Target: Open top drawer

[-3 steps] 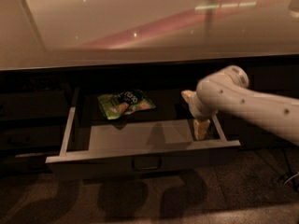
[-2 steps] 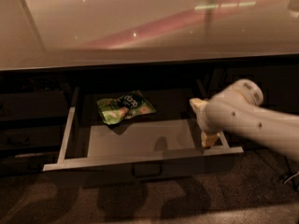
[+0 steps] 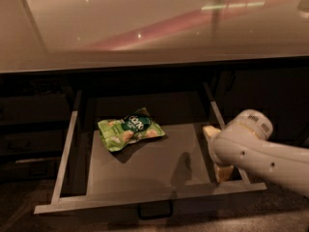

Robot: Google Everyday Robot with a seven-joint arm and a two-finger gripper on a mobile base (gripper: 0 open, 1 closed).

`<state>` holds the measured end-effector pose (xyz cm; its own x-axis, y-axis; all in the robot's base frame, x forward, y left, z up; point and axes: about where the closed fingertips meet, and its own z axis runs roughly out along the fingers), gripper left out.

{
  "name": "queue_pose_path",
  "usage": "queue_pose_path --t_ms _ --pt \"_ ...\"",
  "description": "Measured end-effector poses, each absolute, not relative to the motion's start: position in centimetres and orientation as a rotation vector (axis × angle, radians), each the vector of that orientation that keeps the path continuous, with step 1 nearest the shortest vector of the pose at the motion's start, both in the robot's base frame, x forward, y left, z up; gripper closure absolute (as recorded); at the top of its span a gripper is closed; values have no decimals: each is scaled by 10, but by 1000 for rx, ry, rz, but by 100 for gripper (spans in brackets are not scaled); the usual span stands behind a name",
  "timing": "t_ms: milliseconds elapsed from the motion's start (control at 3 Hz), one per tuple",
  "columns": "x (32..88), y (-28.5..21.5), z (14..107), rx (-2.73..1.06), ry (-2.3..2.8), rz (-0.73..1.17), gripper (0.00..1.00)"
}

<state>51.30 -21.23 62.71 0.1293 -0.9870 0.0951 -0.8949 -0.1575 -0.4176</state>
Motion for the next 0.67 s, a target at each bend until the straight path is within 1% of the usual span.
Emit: queue_pose_path --t_ms 333,667 --pt "502 -218 616 -2100 1928 -504 0" --pt "502 -218 616 -2099 1928 -504 0"
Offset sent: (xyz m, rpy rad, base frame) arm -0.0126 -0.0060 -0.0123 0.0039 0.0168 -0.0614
